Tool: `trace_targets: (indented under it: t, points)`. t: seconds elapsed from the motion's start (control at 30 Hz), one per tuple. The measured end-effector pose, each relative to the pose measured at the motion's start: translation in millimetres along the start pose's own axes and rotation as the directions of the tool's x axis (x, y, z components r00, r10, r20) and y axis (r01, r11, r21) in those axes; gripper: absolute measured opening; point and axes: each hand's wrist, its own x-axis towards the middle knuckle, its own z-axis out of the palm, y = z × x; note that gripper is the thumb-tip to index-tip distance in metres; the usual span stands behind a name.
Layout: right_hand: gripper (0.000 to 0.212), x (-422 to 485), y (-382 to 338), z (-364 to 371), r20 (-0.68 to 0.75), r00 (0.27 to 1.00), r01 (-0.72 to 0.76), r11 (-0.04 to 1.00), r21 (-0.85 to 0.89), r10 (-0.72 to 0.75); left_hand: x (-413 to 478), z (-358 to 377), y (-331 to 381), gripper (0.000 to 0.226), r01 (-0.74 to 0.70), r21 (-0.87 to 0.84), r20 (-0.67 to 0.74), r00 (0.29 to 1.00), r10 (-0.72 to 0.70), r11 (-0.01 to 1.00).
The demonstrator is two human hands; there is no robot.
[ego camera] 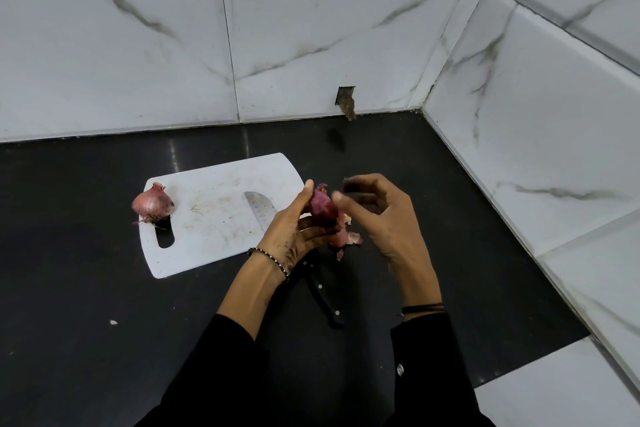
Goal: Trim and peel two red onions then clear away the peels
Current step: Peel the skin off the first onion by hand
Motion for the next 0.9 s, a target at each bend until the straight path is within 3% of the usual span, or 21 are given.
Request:
trace_targets:
  t: [0.17, 0.3, 0.5, 0.9]
  points:
    - [0.047, -3.1, -7.1, 3.4, 0.156, 0.981, 0.14, 0.977, -0.164, -0.114, -3.1, 2.2, 4.0, 0.057, -0.028, 0.038, -0.008, 1.0, 0.028, 0.999]
    - [0.044, -2.7, -3.6, 7.7, 0.136, 0.977, 0.194, 0.954, -0.23, -0.166, -6.0, 4.0, 7.2, 0.046, -0.038, 0.097, 0.007, 0.999, 0.037, 0.995]
    - [0.036, -3.5, 1.3, 8.5, 0.142, 0.978, 0.185, 0.954, -0.238, -0.154, -7.0, 8.5, 1.9, 0.054, 0.002, 0.18, -0.024, 1.0, 0.003, 0.984]
    - [0.029, -2.0, 13.1, 17.1, 0.14, 0.975, 0.206, 0.937, -0.281, -0.173, -2.8, 4.0, -1.9, 0.056, 0.045, 0.189, -0.095, 0.995, -0.027, 0.981]
